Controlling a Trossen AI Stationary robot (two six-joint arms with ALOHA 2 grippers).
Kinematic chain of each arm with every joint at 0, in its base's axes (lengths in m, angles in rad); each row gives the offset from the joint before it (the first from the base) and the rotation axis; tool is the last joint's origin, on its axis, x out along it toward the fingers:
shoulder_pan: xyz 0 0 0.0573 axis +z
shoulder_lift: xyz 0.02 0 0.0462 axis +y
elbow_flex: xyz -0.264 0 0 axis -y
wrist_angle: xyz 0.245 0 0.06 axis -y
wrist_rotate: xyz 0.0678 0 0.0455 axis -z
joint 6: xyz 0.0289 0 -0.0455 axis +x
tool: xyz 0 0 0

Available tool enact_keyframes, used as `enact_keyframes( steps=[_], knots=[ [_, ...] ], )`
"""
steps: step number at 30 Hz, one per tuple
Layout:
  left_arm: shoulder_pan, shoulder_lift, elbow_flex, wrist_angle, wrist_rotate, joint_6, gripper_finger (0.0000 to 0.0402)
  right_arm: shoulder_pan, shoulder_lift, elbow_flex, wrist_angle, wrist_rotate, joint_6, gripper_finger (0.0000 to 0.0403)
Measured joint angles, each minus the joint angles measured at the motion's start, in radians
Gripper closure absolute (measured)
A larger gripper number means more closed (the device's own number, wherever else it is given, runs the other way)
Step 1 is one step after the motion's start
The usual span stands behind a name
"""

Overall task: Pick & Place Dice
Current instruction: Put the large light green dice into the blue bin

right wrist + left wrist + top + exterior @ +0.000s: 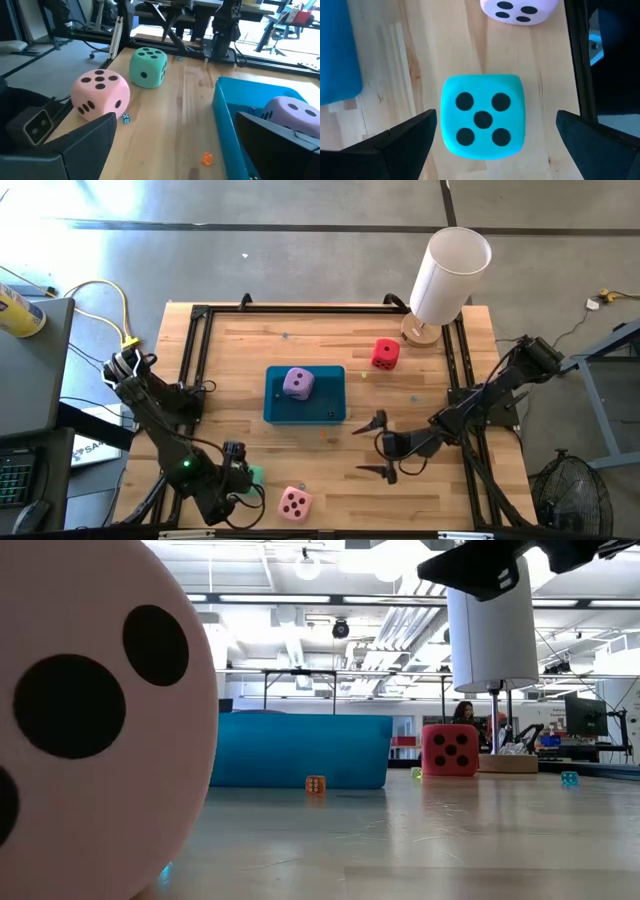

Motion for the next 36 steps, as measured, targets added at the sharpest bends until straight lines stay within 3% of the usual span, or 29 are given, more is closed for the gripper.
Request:
enact_keyframes(
  steps=[8, 36],
  knots=[
    [-0.001, 0.000, -0.002, 0.000, 0.016, -0.076, 0.0002, -0.020, 0.000, 0.000, -0.006, -0.003, -0.014, 0.0004],
    [0.005, 0.020, -0.008, 0.000, -0.016, -0.090, 0.0002, -0.030, 0.000, 0.000, -0.006, -0.004, 0.058, 0.0004]
  ],
)
